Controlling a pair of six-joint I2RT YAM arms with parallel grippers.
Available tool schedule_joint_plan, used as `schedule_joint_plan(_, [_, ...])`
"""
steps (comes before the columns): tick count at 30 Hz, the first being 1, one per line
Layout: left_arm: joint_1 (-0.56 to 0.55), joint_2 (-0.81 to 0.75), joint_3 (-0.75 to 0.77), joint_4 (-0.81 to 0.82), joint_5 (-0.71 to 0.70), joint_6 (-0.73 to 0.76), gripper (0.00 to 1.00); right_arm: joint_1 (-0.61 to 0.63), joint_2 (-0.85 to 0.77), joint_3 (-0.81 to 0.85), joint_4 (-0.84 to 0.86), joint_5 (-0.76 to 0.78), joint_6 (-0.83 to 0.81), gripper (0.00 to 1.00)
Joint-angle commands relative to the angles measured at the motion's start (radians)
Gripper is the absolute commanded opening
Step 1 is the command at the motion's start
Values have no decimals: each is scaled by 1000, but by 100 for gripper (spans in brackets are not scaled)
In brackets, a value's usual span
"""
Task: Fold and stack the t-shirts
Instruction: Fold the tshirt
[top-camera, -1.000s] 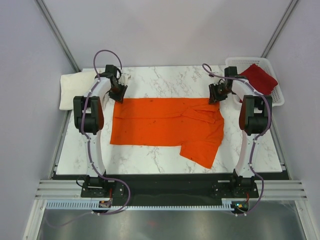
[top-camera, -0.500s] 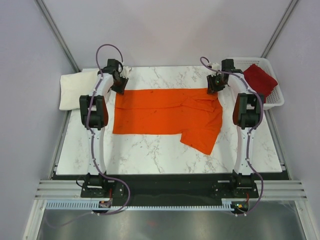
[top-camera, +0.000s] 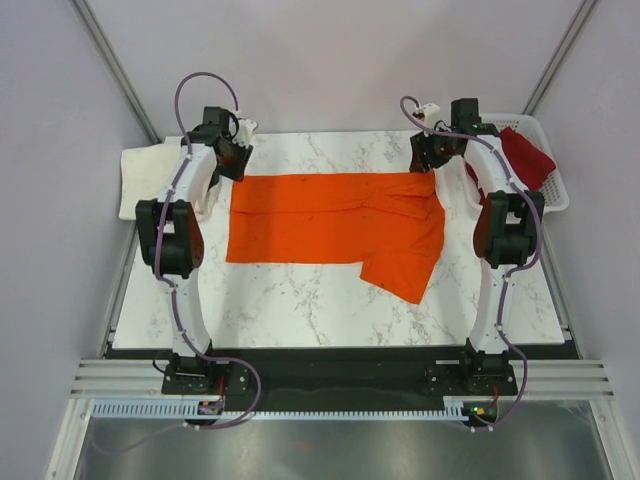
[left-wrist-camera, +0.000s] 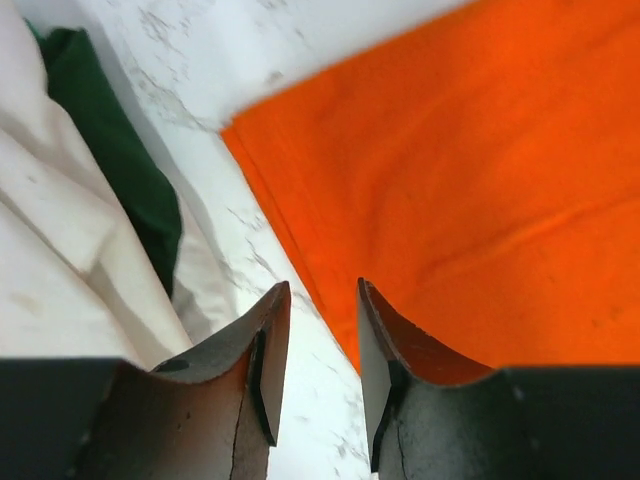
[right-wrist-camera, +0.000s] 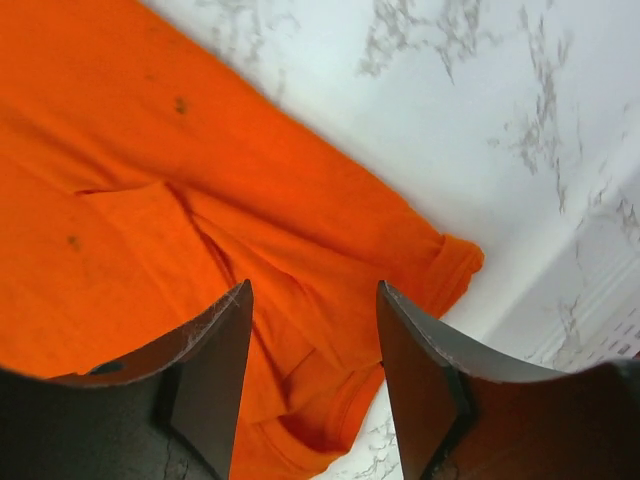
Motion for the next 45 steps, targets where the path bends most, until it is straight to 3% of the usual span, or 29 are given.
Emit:
schedule_joint_plan(1, [-18, -71, -156, 4, 76, -39, 40, 58, -38, 17, -75, -108, -84, 61])
schedule_joint_plan(11, [-18, -97, -408, 7, 164, -31, 38, 119, 106, 160, -183, -139, -185, 61])
schedule_joint_plan(31, [-20, -83, -442, 15, 119, -22, 38, 179, 208, 196, -167, -142, -197, 59])
schedule_joint_plan(36, [-20, -80, -433, 16, 110, -22, 38, 190, 208, 191, -169, -138, -194, 45])
schedule_joint_plan(39, [-20, -74, -431, 19, 113, -22, 38, 192, 191, 174, -169, -122, -199, 24])
schedule_joint_plan(40, [-18, -72, -431, 19, 113, -22, 38, 192, 185, 170, -169, -116, -199, 13])
schedule_joint_plan(45, [-21, -63, -411, 21, 116, -28, 38, 195, 105, 116, -170, -89, -199, 4])
